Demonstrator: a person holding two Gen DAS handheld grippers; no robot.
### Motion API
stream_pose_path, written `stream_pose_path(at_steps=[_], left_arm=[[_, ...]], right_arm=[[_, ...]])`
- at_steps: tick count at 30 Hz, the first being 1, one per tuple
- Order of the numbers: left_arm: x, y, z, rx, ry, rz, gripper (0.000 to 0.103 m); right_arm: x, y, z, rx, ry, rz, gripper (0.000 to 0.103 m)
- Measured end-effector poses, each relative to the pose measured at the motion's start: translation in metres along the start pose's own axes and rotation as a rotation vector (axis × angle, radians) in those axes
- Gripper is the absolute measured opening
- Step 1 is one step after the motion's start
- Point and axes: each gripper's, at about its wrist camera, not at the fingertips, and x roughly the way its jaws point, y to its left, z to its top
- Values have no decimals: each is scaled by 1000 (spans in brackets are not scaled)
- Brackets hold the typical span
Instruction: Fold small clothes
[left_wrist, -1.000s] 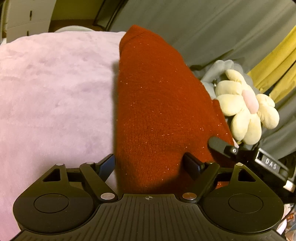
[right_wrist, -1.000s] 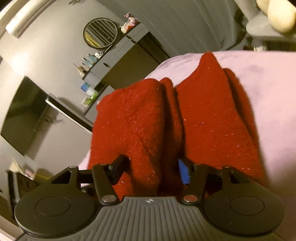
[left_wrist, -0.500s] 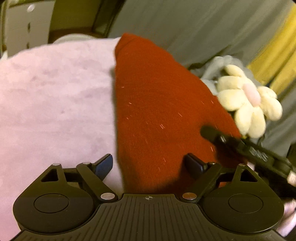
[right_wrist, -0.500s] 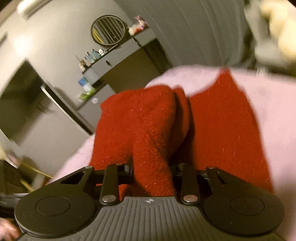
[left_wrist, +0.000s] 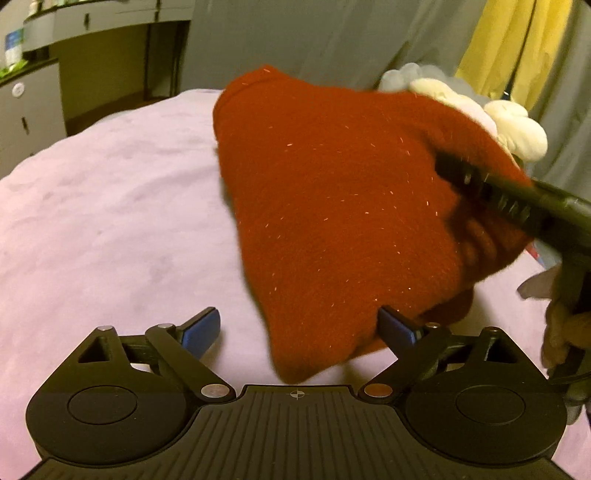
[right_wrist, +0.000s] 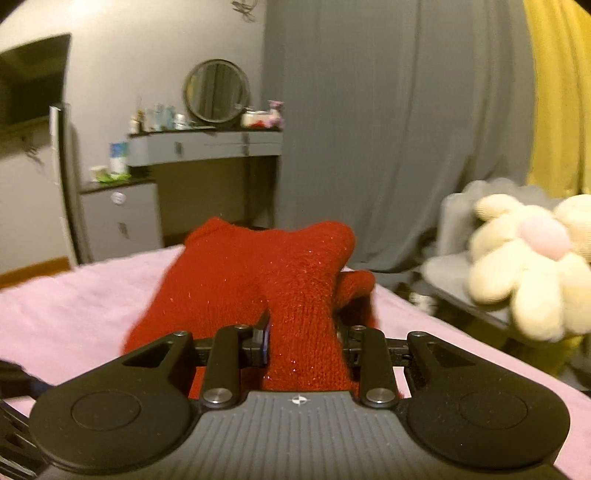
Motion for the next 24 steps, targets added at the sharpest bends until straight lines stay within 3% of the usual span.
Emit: stream_pose_path(at_steps=[3,10,12,14,16,18,23,24], left_arm=[[5,-5,-1,16,12,6,96],[15,-9,-4,1,32,11,97],[18,-9,-3,-7,48,-9,97],[20,-10,-4,1,73,-22,97],[16,-9,-4,24,97,-37,92],[4,-3,0,61,98,-64,89],[-17,20,28,-4,12,-46,89],[-14,23,36,-28,3,-23,89]], right_arm=[[6,2,-18,-83,15,-83,26],[15,10,-31,-180,-5,-91,26],[28,7,-38,-175,36,-97,27],[42,-7,-48,-116,104,-90,30],[36,-19,-47,-56,98,-86,50],[22,-31,-44,-11,88,-86,63],[-7,-65,-31,157,22,-93,61],[-4,-68,-26,183,17,-84,52]])
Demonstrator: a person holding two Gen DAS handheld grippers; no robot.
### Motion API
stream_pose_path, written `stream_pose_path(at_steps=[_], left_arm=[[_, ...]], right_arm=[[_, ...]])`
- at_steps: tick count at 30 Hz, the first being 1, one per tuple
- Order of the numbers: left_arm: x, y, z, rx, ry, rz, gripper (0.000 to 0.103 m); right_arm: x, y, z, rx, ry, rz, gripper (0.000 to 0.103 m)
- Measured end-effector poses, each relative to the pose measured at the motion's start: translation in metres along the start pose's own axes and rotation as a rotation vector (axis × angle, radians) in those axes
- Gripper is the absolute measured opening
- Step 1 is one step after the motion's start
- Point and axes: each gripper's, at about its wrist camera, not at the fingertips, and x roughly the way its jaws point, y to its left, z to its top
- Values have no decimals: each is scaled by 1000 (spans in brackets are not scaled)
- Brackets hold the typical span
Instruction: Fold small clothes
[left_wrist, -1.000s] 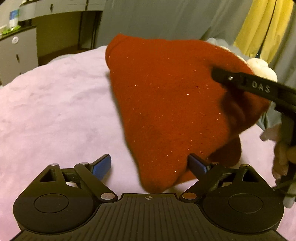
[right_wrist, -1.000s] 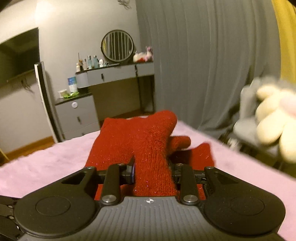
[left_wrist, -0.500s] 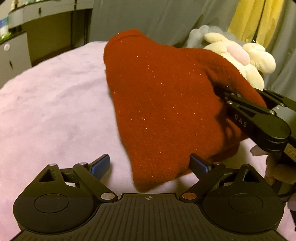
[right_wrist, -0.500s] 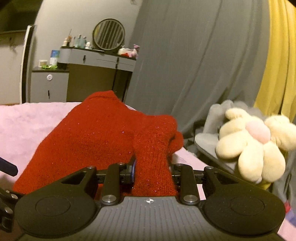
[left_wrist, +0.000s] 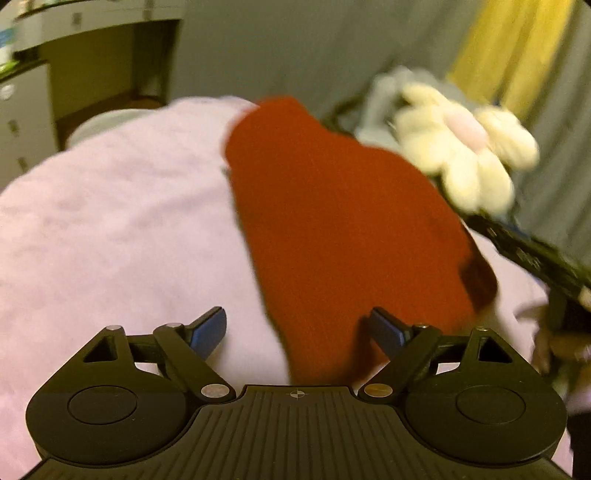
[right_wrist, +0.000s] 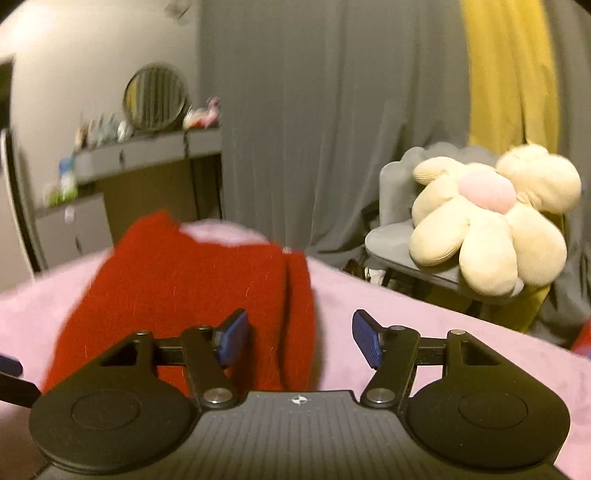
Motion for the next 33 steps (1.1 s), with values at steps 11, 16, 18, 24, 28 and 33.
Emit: stream_pose_path(at_steps=[11,16,18,24,28,33], left_arm=[[96,-15,96,-110,-40,143,96],[135,-35,94,12,-37,193,100],[143,-32,88,19,-61,200,103],[120,6,72,-182,-46,26,103],[82,36,51,-239,-9,-147,103],[86,49,34,-321,56,-323,103]], right_arm=[[124,37,38,-96,204,60,22],[155,13,23,-45,259,17,20],[162,1,19,9,260,42,20],[149,-15,22,73,244,119,27],[103,-70,20,287,281,271,96],[90,-120,-25,540,385,424,93]])
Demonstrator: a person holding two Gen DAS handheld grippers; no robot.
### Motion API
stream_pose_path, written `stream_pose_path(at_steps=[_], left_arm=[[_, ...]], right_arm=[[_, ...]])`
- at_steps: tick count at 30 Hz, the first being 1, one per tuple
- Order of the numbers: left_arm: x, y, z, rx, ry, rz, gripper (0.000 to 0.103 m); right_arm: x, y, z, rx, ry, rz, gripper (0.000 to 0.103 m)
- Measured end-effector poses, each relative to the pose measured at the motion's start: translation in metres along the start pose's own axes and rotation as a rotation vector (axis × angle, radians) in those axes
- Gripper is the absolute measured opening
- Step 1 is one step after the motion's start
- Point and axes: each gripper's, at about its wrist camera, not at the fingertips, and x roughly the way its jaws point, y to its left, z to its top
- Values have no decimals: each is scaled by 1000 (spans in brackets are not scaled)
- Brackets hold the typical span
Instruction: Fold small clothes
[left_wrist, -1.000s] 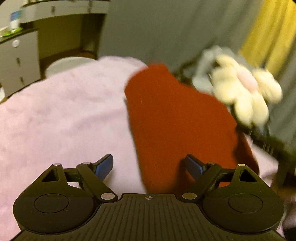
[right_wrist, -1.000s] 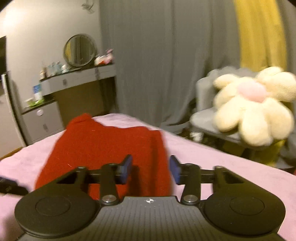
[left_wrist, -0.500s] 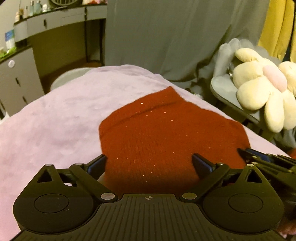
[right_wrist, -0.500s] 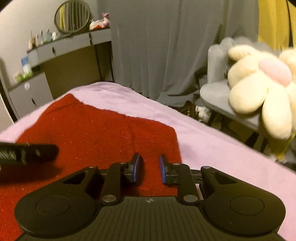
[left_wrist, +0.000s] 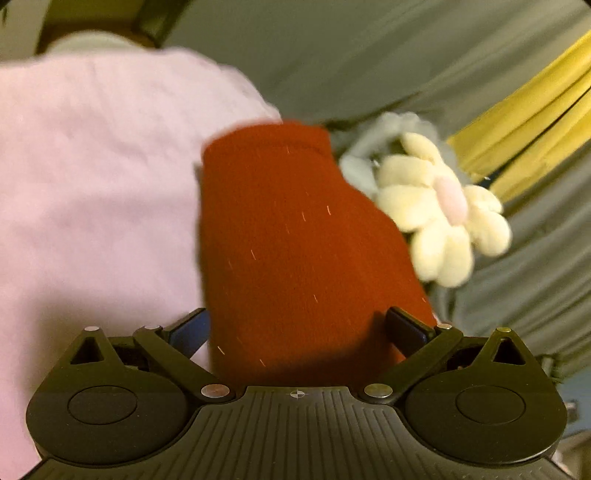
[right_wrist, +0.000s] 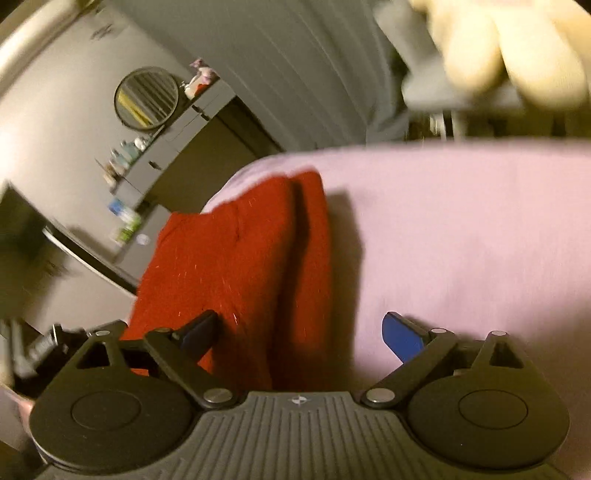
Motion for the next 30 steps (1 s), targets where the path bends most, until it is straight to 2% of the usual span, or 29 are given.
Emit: stream_pose_path(at_steps=[3,5,8,10,13,16,20,22,25,27,30], left_arm=[[18,5,7,-61,31,-32,103],[26,13,11,-123,32,-48,103],[42,19,11,-148,29,-40,97],[45,20,11,-169,15,-41,89],[34,11,11,-139,7,-42,80],[13,4,8,-112,-2,-61,78],[-39,5,-2,-115,-63,-68,78],[-68,14,-9,-120,-75,-27,79],[-100,35,-29,-140,-62,79,82],[-112,51,-38,-168,-37,187,83],[-144,54,-42,-149,-108,236,82]], right_arm=[[17,-14,-2,126,26,125,92],[35,-15,-2,162,41,171,86],[60,-8,0,163,64,185,83],[68,-4,-1,163,63,192,74],[66,1,-3,173,43,203,59],[56,11,-6,155,33,212,55],[53,45,-19,125,59,235,54],[52,63,-33,113,86,268,54],[57,87,-58,69,134,282,55],[65,103,-82,44,180,235,59],[55,121,-103,-14,145,170,69]])
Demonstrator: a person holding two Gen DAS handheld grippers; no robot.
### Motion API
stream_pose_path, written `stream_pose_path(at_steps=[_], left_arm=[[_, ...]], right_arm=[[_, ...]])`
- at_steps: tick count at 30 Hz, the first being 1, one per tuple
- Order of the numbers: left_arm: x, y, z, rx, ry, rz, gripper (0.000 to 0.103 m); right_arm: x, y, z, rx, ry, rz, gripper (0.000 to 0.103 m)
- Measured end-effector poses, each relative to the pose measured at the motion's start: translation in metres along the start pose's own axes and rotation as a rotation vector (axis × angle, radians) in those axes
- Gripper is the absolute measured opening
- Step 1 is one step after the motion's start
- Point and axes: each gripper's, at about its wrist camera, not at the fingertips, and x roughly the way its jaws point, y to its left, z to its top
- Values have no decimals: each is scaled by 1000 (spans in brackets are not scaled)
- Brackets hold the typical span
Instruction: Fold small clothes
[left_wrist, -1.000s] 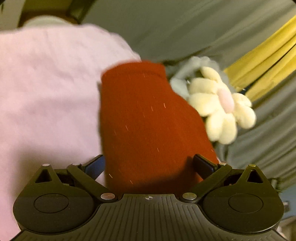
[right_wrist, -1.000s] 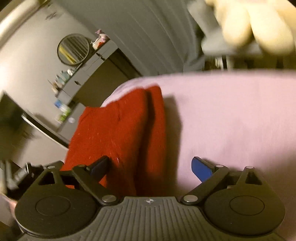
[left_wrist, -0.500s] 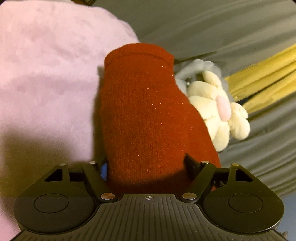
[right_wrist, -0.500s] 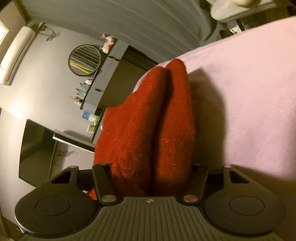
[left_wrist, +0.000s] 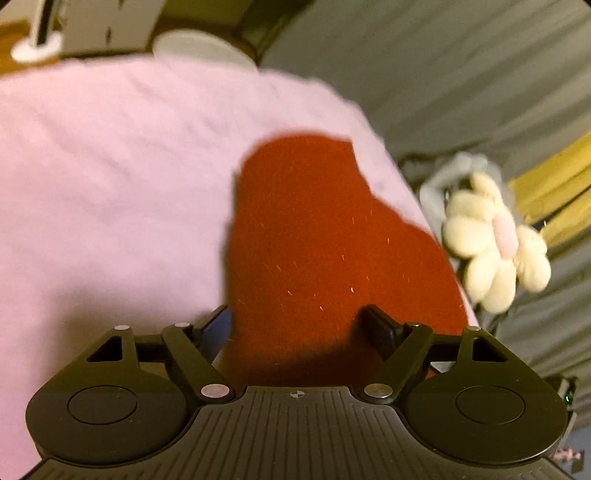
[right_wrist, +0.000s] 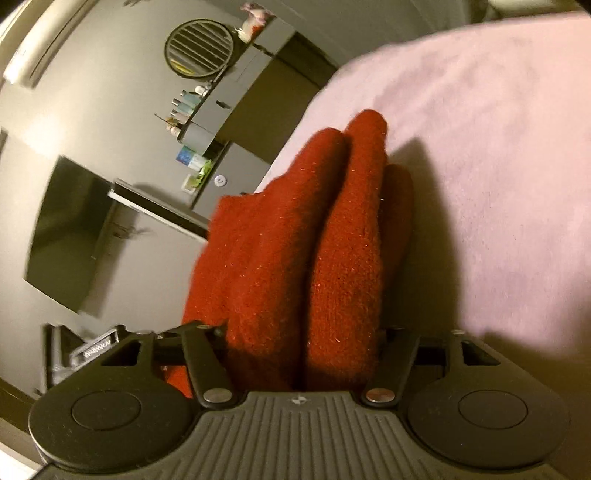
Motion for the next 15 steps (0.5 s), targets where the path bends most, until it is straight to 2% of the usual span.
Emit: stream_pose_path(at_steps=[2,4,5,6,7,10,13,15], left_arm=[[-20,-11,7,60,-84,88,83],[-30,-24,16,131,-152,159,88],[-28,-32,20,140,-163,181,89],[-20,-41,25,134,-155,203,89],[-12,-47,31,123,-145,216,89],[17,-64,40,112,-139,248,88],[56,-76,50,164,-118,332,87],[88,-80,52,226,-82,399,87]], right_arm=[[-20,14,1,-34,-62,-68,74],[-44,32,5,-106,-183,-182,74],[-53,42,7,-138,-237,-220,73],[-55,53,12,-158,-261,-239,65],[-52,63,18,-172,-257,-245,51],[-9,92,36,-231,-157,-272,30],[41,104,48,-308,-123,-392,26],[71,99,56,-312,-92,-427,24]])
